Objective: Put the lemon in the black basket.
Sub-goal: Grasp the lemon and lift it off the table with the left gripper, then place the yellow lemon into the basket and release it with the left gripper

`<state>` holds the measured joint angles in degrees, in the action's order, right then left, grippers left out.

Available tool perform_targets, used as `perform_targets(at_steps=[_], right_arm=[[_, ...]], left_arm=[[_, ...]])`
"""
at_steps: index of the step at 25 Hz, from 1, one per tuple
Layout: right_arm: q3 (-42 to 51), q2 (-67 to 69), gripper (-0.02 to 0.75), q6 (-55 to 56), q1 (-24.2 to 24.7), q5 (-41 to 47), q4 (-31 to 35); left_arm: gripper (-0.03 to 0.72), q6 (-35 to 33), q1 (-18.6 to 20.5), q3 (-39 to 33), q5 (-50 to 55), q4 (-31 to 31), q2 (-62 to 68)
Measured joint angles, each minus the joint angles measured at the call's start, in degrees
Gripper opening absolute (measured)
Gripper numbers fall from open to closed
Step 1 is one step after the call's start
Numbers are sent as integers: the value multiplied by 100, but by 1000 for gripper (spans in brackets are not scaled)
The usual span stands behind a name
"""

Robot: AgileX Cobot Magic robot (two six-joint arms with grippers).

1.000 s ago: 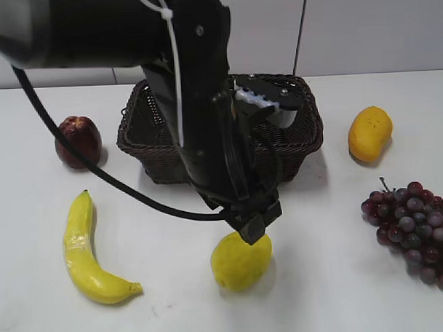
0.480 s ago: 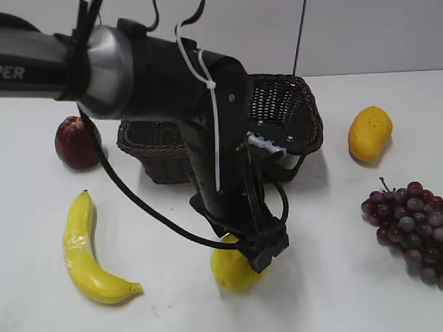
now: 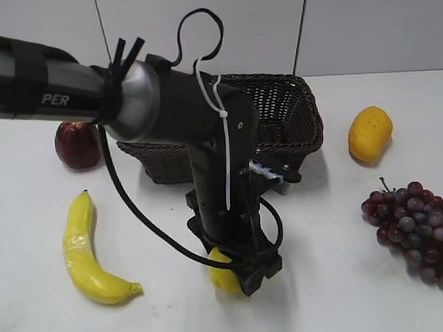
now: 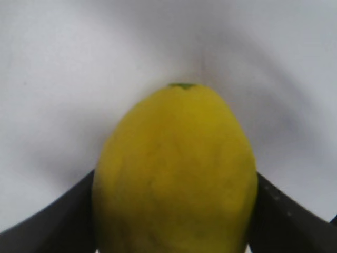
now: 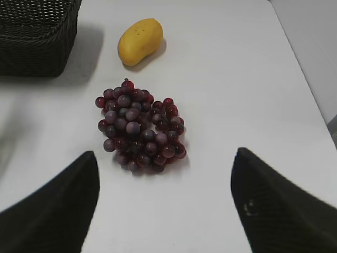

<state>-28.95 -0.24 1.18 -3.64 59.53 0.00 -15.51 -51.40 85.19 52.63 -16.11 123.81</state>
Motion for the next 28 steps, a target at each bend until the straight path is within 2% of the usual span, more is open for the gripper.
perform_targets(at_steps=[7,13,16,20,24,28], right_arm=[[0,0,589,0,0,0,0],[0,0,589,0,0,0,0],[0,0,589,0,0,0,0],[0,0,589,0,0,0,0],[0,0,589,0,0,0,0],[0,0,589,0,0,0,0]], left_arm=[[541,0,0,726,886,-4,2],[541,0,0,2127,1579,222,-3],[541,0,0,2892,1635,558,-3],[540,0,0,3652,1534,1362,-13],[540,0,110,3906,1032,2091,-20],[540,0,373,3908,462,2257,16]])
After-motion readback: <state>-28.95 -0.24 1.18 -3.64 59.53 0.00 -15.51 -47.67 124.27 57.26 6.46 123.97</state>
